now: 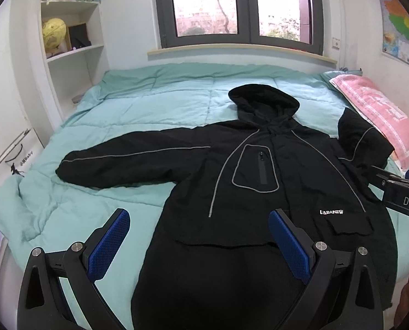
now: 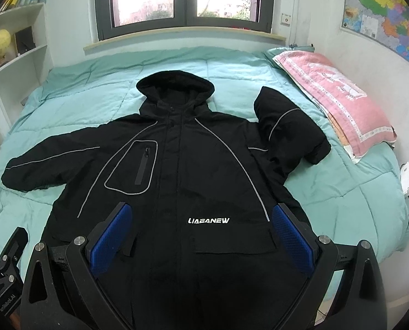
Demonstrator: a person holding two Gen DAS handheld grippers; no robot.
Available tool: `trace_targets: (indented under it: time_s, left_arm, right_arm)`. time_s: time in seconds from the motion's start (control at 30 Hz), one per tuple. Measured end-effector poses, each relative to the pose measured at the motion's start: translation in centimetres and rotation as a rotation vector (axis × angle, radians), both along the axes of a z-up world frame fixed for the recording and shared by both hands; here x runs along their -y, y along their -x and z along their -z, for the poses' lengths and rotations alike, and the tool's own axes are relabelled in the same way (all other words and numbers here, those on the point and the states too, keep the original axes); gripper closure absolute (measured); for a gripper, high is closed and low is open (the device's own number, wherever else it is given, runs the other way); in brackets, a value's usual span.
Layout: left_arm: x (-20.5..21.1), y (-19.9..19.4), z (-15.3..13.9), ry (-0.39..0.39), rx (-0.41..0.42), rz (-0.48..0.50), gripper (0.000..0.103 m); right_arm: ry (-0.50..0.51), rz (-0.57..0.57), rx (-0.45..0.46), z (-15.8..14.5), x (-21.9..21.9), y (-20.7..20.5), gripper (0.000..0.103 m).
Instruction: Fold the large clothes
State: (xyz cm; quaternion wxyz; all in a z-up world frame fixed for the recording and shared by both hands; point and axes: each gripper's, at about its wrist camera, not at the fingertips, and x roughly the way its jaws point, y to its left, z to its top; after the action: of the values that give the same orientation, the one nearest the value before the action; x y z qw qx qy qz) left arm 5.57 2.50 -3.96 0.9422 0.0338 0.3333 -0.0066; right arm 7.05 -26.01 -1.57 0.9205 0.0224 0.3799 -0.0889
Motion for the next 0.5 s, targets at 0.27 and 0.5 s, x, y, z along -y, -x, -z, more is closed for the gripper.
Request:
trace_targets:
  time_s: [0.27,0.5]
  left_arm:
    - [-1.1,-1.0,0.0,-0.004,-0.001,-0.020,0.002]
    - [-2.5,-2.3,0.8,0.017,-0.040,-0.037,0.002]
  right_arm:
    - [0.008,-0.014,-0.015,0.3,-0.3,-1.1,0.001]
    - [0.019,-0.044,-0.024,0.5,-1.9,-2.4,0.001]
